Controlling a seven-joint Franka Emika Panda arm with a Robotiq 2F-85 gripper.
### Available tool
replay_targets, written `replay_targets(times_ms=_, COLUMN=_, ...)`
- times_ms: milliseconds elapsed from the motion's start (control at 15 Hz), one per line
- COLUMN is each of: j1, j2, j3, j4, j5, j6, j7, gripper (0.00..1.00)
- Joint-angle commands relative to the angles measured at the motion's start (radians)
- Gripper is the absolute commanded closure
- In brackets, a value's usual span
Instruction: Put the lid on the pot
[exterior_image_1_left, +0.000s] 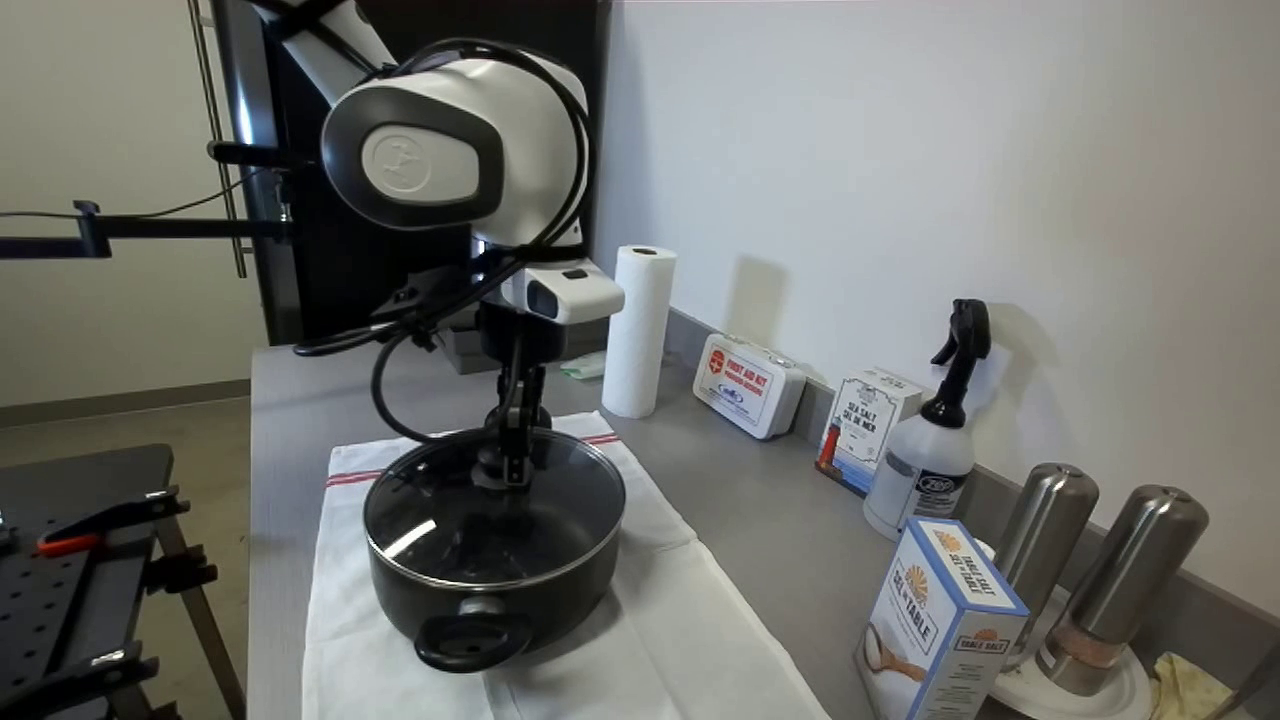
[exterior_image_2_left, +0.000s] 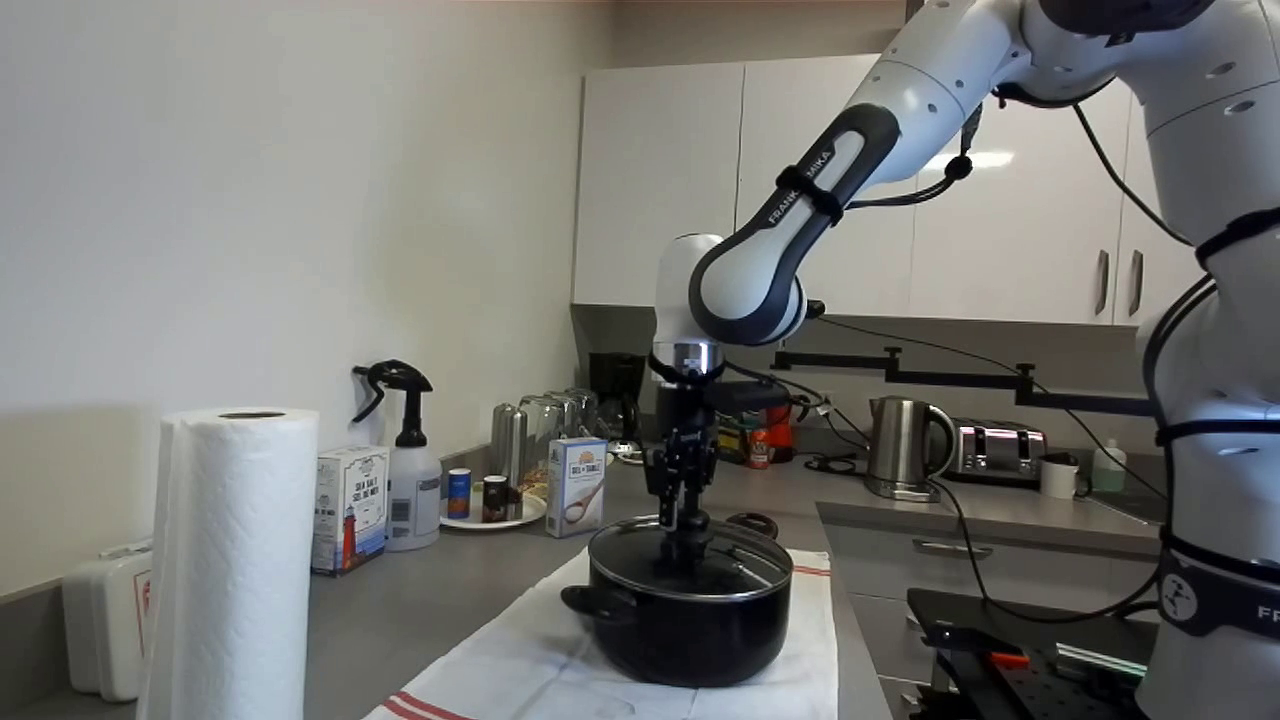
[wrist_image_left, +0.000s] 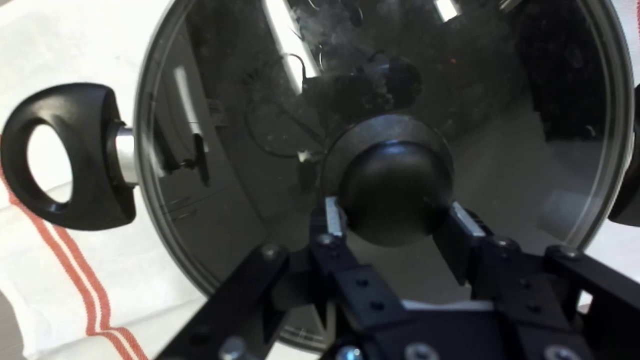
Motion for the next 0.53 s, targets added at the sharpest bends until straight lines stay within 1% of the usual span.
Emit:
replay_targets(times_ms=0, j1=0.0, j2=0.011, j3=0.003, j4=0.018, j5=0.021, j6=0.004, j7=-0.014, gripper=0.27)
replay_targets(times_ms=67, j1=0.001, j2=0.008, j3=0.003, j4=0.016, j5=0.02, j6=0.004, j7=-0.014, gripper=0.24)
replay_targets(times_ms=133, j1=0.005, j2=0.001, j3=0.002, j4=0.011, j5=0.011, j6=0.008, j7=-0.008, gripper=0.19)
replay_targets(times_ms=267, j1=0.013, j2=-0.014, j3=-0.001, j4=0.001, j5=-0.006, j6=0.018, j7=0.008, gripper=0.05)
replay_targets(times_ms=333, j1=0.018, j2=-0.023, j3=-0.003, j4=-0.006, j5=-0.017, j6=0.025, j7=0.017, gripper=0.01)
replay_targets(times_ms=467, j1=0.029, j2=-0.043, j3=-0.005, j4=-0.018, j5=-0.041, j6=0.035, j7=0.035, gripper=0.0)
